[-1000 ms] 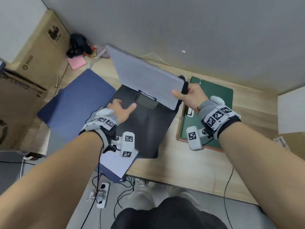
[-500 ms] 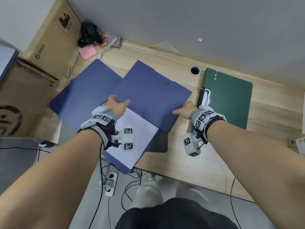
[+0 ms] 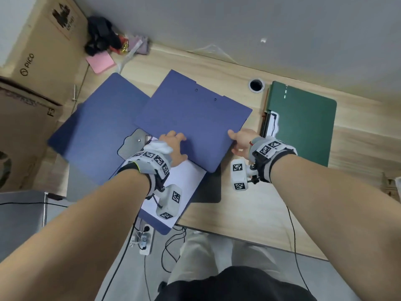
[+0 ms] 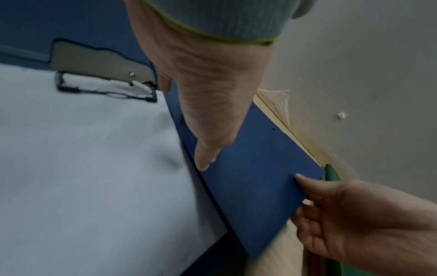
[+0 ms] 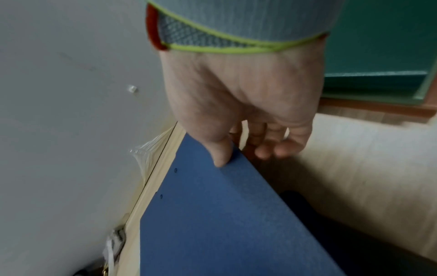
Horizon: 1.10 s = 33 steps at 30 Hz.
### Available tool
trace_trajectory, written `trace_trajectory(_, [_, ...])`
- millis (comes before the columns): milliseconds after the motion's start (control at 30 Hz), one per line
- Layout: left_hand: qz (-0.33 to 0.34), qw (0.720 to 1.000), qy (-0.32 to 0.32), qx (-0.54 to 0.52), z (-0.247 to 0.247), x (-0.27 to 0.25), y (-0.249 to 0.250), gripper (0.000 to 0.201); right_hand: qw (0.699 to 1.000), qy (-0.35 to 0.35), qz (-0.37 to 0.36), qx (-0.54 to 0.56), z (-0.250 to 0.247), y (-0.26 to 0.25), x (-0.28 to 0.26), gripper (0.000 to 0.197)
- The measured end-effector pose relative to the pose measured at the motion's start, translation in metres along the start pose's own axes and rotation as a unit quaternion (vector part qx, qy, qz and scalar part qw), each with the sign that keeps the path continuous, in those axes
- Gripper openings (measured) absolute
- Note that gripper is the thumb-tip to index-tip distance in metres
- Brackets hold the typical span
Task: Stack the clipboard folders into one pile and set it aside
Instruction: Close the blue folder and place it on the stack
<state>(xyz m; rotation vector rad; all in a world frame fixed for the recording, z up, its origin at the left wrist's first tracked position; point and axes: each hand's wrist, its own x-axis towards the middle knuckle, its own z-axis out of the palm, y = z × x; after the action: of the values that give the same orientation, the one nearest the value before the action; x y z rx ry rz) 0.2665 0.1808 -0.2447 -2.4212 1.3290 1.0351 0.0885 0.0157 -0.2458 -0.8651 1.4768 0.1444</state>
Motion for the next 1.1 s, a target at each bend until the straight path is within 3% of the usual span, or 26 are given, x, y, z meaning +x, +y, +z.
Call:
trace_trajectory(67, [-0.003, 0.999, 0.029, -0.017, -0.021, 0.0, 0.004, 0.054, 0.998, -0.024, -0.032, 0.057, -0.002, -0.007, -0.008, 0.025])
trace_trajectory(167, [-0.005, 0.994, 0.095, -0.051, -0.059, 0.001, 0.019, 0.054, 0.99, -0.049, -0.109, 0.075, -0.021, -0.027, -0.022, 0.025])
trace_trajectory(300, [0.03, 0.975, 0.215, -0.052, -0.108, -0.003, 0.044, 0.084, 0.98, -0.022, -0.192, -0.039, -0.082, -0.062, -0.05, 0.023])
trace_trajectory(367, [0.026, 0.971, 0.231, -0.053, -0.125, -0.001, 0.052, 0.101, 0.974, -0.002, -0.208, -0.093, -0.111, -0.075, -0.057, 0.022])
trace_trajectory(433, [0.017, 0.977, 0.196, -0.078, -0.136, -0.002, 0.072, 0.109, 0.97, 0.013, -0.221, -0.104, -0.146, -0.085, -0.071, 0.028])
trace_trajectory(467, [0.015, 0.981, 0.163, -0.109, -0.138, -0.002, 0.083, 0.104, 0.968, 0.018, -0.234, -0.087, -0.16, -0.089, -0.083, 0.026])
trace_trajectory(567, [0.056, 0.97, 0.069, -0.226, -0.134, -0.004, 0.114, 0.054, 0.958, 0.06, -0.267, -0.085, -0.193, -0.092, -0.096, 0.025])
trace_trajectory(633, [0.076, 0.956, 0.046, -0.28, -0.124, -0.009, 0.142, 0.042, 0.948, 0.117, -0.272, -0.115, -0.219, -0.086, -0.098, 0.026])
trace_trajectory(700, [0.075, 0.951, 0.062, -0.294, -0.11, -0.009, 0.166, 0.04, 0.935, 0.186, -0.266, -0.141, -0.242, -0.074, -0.091, 0.018])
trace_trajectory(733, [0.065, 0.949, 0.072, -0.3, -0.102, -0.007, 0.173, 0.04, 0.931, 0.214, -0.259, -0.142, -0.248, -0.066, -0.086, 0.028])
trace_trajectory(800, [0.046, 0.942, 0.072, -0.325, -0.082, 0.0, 0.199, 0.044, 0.936, 0.256, -0.209, -0.121, -0.269, -0.045, -0.077, 0.067])
trace_trajectory(867, [0.033, 0.927, 0.06, -0.368, -0.067, 0.002, 0.216, 0.04, 0.963, 0.23, -0.115, -0.078, -0.275, -0.015, -0.063, 0.093])
trace_trajectory(933, [0.024, 0.918, 0.051, -0.393, -0.049, 0.008, 0.24, 0.038, 0.99, 0.14, -0.027, -0.012, -0.279, 0.015, -0.049, 0.089])
trace_trajectory(1000, [0.006, 0.918, 0.041, -0.394, -0.033, 0.013, 0.259, 0.04, 0.997, 0.079, 0.003, 0.001, -0.277, 0.038, -0.036, 0.082])
trace_trajectory(1100, [-0.03, 0.934, 0.016, -0.357, -0.008, 0.029, 0.273, 0.052, 0.994, 0.101, -0.013, -0.032, -0.278, 0.057, -0.02, 0.077])
